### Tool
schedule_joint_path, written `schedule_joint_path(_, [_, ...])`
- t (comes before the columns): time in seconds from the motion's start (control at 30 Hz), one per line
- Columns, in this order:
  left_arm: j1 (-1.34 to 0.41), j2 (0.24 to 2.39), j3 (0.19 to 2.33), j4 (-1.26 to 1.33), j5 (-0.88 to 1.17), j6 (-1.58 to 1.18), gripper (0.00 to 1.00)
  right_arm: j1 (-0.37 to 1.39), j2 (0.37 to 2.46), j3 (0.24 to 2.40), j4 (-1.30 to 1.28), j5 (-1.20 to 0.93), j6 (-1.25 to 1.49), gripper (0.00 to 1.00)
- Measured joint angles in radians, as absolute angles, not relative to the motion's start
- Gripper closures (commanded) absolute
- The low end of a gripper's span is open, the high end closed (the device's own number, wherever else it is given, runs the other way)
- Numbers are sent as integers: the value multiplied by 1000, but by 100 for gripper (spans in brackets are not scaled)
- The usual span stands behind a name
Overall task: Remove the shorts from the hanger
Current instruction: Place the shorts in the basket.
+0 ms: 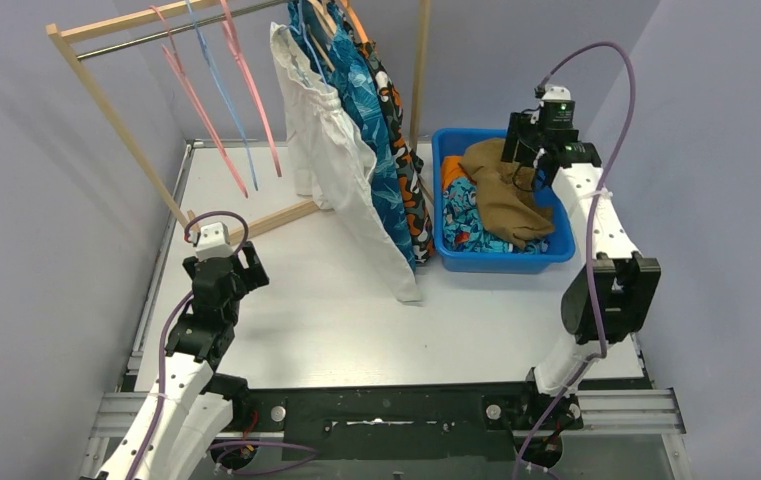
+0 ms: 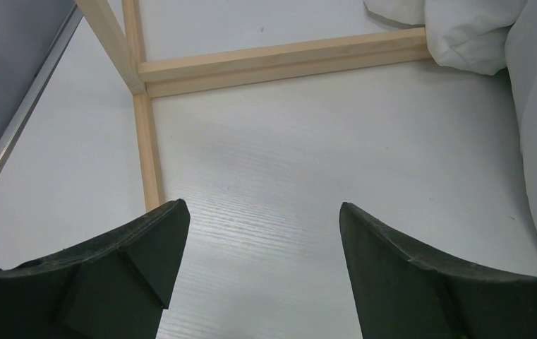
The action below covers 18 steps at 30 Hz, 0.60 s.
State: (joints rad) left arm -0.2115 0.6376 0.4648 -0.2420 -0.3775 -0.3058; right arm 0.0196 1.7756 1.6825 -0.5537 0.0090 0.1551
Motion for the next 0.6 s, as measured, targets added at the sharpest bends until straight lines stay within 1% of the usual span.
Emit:
schedule_joint_path(0.07, [-209,638,465,-242,-377,-305,22,38,1723,1669,-536,-25,167,40])
schedule_joint_path(0.1, [-208,638,465,-242,-377,-305,22,51,1692,1643,-512,-50,173,43])
schedule_joint_path(0.2, [-207,637,464,-242,-377,-305,22,107,1610,1502,-437,-120,201,54])
schedule_joint_path(0.23, [-207,636,464,-242,-377,-305,22,120,1600,1459,-417,-131,216,57])
schedule_joint_path(0.3, [-207,634,464,-242,-377,-305,22,148,1598,1338,-376,-138,257,58])
schedule_joint_path(0.37, [-207,632,464,-242,-377,-305,22,149,1630,1249,-364,-134,288,58])
schedule_joint_path(0.43, [-207,630,464,-242,-377,-305,22,136,1685,1186,-371,-133,310,54])
schedule_joint_path(0.53, [-207,629,464,-242,-377,-305,22,130,1760,1194,-404,-154,321,48])
schedule_joint_path(0.6, [-207,629,464,-242,-376,-304,22,132,1759,1227,-432,-160,318,43])
